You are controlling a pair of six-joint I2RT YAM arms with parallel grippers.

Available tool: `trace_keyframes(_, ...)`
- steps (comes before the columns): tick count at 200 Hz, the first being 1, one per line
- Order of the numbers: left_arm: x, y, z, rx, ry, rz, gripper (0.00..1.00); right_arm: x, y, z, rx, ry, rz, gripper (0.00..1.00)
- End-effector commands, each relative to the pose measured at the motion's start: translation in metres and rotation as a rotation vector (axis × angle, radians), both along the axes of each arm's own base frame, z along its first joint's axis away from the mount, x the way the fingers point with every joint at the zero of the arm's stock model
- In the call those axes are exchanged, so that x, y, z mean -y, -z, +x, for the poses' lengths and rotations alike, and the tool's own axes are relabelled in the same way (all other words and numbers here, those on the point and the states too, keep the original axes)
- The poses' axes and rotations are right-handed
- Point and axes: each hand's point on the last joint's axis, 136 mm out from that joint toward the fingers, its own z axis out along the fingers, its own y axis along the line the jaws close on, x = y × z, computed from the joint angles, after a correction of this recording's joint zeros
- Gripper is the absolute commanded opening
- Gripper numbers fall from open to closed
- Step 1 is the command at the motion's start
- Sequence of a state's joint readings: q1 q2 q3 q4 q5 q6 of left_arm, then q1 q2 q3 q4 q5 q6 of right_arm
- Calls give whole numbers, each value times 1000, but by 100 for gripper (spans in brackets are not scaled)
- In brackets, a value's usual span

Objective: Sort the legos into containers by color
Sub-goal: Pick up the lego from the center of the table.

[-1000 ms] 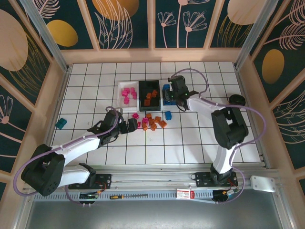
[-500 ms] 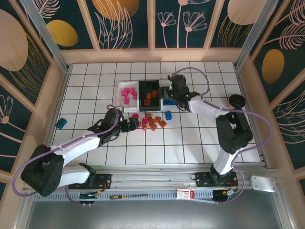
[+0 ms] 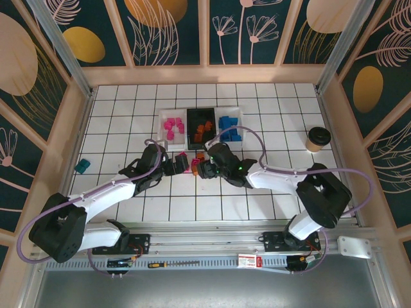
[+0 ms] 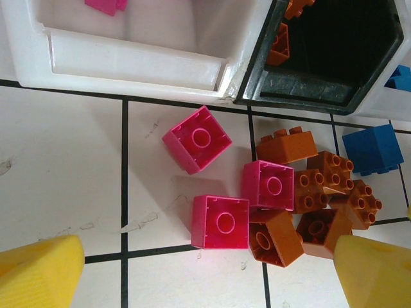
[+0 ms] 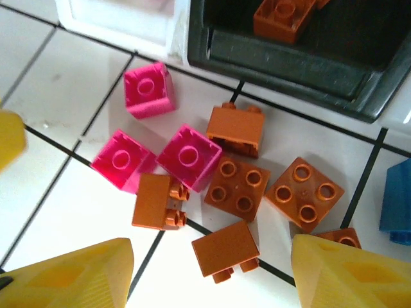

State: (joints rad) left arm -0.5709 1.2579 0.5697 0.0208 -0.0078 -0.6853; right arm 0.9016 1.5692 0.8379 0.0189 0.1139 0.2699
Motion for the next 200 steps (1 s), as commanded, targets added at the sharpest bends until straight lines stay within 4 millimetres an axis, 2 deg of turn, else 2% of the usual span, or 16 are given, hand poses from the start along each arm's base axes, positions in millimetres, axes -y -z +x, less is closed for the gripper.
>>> trace_keyframes(1,1,1,-2,-8,12,12,99,6,24,0,-17,-41,-125,65)
trace_keyframes(36,1,0,-2,-9,10,13,99,-4,41,0,-41,-88,-169,65)
trace_keyframes(87,1,0,-2,-12,10,11,99,-11,44,8,-28,-85,-183,62)
trace_keyframes(115,1,-1,-3,-12,11,13,99,-11,50,5,-44,-89,-199,58)
trace_keyframes(141,1,0,-3,-11,11,14,99,-10,54,0,-50,-96,-213,50)
trace_keyframes(170,2,0,-2,-11,15,10,99,-9,40,1,-24,-89,-192,36)
trace_keyframes(185,2,-2,-2,-7,16,8,99,-7,23,1,4,-82,-161,31)
trace_keyframes(200,3,-3,-1,-3,19,5,99,-11,-5,3,43,-84,-104,29)
